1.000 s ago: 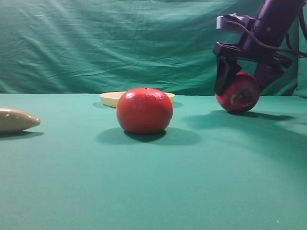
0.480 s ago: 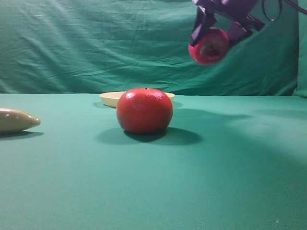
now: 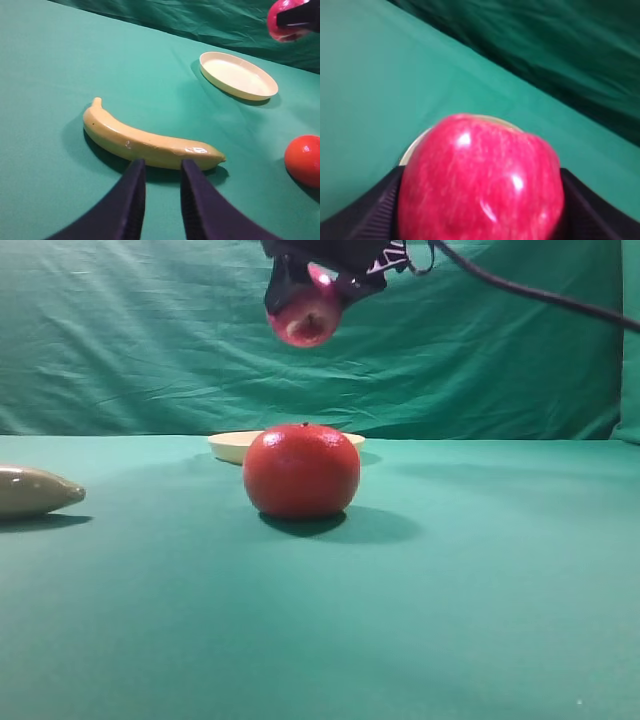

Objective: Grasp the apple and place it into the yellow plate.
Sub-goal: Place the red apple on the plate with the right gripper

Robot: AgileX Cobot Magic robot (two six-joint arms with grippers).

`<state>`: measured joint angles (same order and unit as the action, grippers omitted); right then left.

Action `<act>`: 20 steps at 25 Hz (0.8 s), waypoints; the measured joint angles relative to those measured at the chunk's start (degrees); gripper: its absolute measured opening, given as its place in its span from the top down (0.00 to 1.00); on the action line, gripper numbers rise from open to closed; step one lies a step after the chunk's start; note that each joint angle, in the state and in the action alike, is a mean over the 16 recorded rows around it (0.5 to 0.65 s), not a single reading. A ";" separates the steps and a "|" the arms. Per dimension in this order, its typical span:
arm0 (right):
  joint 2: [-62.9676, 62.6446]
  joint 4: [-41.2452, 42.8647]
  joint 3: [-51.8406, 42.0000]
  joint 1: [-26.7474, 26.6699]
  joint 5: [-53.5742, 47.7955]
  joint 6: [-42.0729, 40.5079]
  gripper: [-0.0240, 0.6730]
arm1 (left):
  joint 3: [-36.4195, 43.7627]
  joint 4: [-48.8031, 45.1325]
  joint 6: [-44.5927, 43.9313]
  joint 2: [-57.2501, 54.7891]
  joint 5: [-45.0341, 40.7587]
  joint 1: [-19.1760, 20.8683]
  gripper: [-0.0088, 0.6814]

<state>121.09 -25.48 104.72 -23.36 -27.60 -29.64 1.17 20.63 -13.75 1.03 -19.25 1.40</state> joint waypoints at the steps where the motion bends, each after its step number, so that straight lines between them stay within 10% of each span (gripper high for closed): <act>1: 0.57 -0.11 0.09 -0.89 1.73 -0.73 0.25 | 0.00 0.00 0.00 0.00 0.00 0.00 0.76; 20: 2.45 0.01 0.18 -3.34 5.81 -3.26 0.08 | 0.00 0.00 0.00 0.00 0.00 0.00 0.76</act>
<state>123.54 -25.47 104.90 -26.70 -21.79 -32.90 1.17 20.63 -13.75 1.03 -19.25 1.40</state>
